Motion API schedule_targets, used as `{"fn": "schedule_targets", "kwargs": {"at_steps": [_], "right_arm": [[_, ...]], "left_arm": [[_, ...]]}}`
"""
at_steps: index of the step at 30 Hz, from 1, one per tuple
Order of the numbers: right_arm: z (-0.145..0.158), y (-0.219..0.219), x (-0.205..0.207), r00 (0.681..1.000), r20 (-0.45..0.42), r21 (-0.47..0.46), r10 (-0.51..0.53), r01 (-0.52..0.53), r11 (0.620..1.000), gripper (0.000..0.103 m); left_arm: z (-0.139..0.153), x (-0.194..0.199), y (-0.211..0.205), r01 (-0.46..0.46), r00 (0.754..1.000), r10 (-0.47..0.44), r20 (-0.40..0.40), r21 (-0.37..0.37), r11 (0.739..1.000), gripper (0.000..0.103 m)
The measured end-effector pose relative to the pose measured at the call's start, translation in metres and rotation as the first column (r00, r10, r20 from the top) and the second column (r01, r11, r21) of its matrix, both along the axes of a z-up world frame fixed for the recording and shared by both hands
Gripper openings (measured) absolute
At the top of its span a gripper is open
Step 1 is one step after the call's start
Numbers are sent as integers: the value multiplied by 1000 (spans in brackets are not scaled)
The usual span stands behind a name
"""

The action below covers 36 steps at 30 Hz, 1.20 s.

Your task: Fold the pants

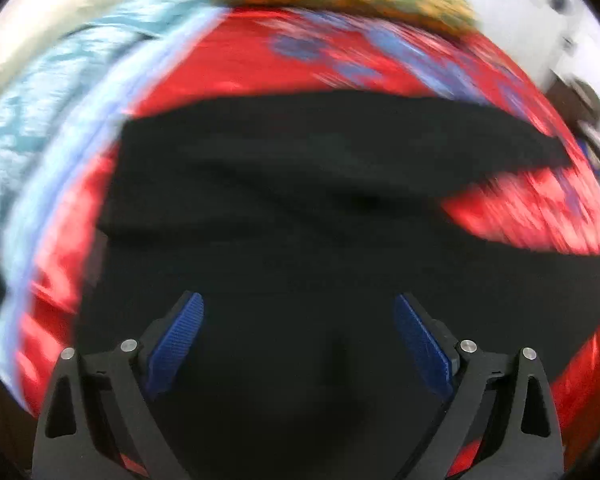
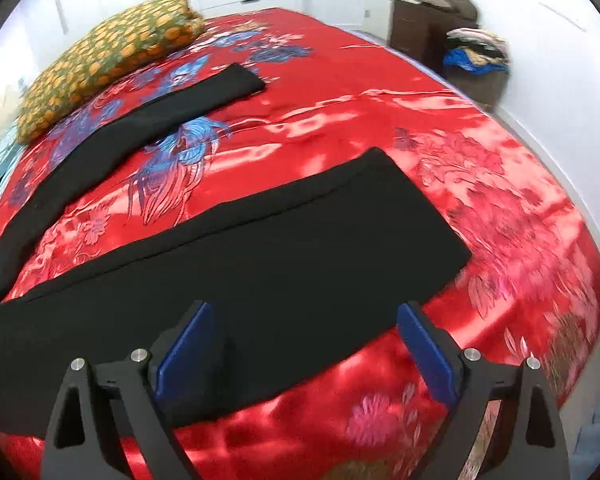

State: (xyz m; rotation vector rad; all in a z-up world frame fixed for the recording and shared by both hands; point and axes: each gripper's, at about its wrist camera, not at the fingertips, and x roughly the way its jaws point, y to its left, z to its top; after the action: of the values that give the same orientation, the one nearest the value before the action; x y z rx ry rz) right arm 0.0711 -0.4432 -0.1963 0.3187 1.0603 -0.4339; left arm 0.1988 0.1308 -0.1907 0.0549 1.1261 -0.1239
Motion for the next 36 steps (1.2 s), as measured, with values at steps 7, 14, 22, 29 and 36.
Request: {"fn": "schedule_targets", "kwargs": {"at_steps": [7, 14, 22, 29, 36], "right_arm": [[-29, 10, -17, 977, -167, -46, 129, -139, 989, 97], [19, 49, -40, 988, -12, -29, 155, -155, 987, 97], [-16, 139, 3, 933, -62, 19, 353, -353, 936, 97], [-11, 127, -22, 953, -42, 23, 301, -301, 953, 98], [18, 125, -16, 975, 52, 0, 215, -215, 977, 98]], "left_arm": [[-46, -54, -12, 3, 991, 13, -130, 123, 992, 102], [-3, -68, -27, -21, 1000, 21, 0, -33, 999, 101], [-48, -62, -88, 66, 994, -62, -88, 47, 997, 101], [-23, -82, -85, 107, 994, -106, -27, 15, 994, 101], [-19, -55, -81, 36, 999, -38, -31, -59, 998, 102]]}}
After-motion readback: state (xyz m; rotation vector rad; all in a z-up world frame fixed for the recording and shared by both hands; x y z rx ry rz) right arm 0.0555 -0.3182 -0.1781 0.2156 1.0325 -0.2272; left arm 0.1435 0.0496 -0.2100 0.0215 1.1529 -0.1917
